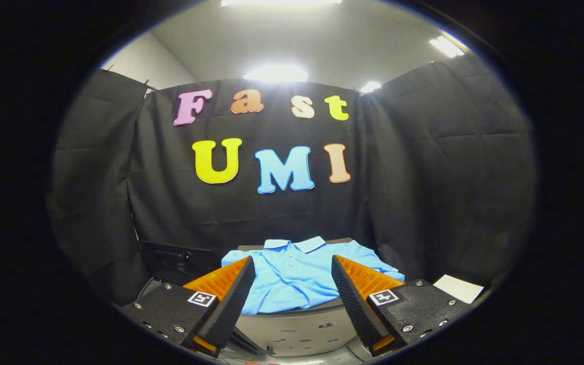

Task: Put the clothes into the washing machine and then close the washing machine lid.

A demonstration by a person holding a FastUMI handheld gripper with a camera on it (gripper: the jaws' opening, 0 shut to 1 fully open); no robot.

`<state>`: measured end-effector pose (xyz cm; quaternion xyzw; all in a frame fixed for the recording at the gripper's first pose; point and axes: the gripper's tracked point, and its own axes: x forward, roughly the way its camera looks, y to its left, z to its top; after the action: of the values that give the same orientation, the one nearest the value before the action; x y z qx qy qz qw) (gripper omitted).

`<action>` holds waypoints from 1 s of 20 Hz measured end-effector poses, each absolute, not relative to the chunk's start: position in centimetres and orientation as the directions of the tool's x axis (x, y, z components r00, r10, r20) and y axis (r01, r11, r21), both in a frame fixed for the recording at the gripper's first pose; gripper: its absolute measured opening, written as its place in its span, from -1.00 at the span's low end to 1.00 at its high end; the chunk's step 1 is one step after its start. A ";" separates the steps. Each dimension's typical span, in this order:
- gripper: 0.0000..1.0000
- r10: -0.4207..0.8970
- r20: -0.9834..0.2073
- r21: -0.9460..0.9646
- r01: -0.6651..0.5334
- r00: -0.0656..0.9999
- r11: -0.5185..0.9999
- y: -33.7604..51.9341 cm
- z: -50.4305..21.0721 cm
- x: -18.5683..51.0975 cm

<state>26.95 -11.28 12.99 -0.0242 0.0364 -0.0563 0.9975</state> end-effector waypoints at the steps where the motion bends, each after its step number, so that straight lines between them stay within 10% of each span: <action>1: 0.87 -0.110 -0.102 -0.052 0.105 0.989 0.993 -11.6 12.3 28.6; 20: 0.88 -0.028 -0.589 -0.015 0.024 0.808 1.000 -13.0 -0.3 42.6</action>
<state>42.58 -12.96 -0.29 -0.0034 0.3098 -0.0138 0.9507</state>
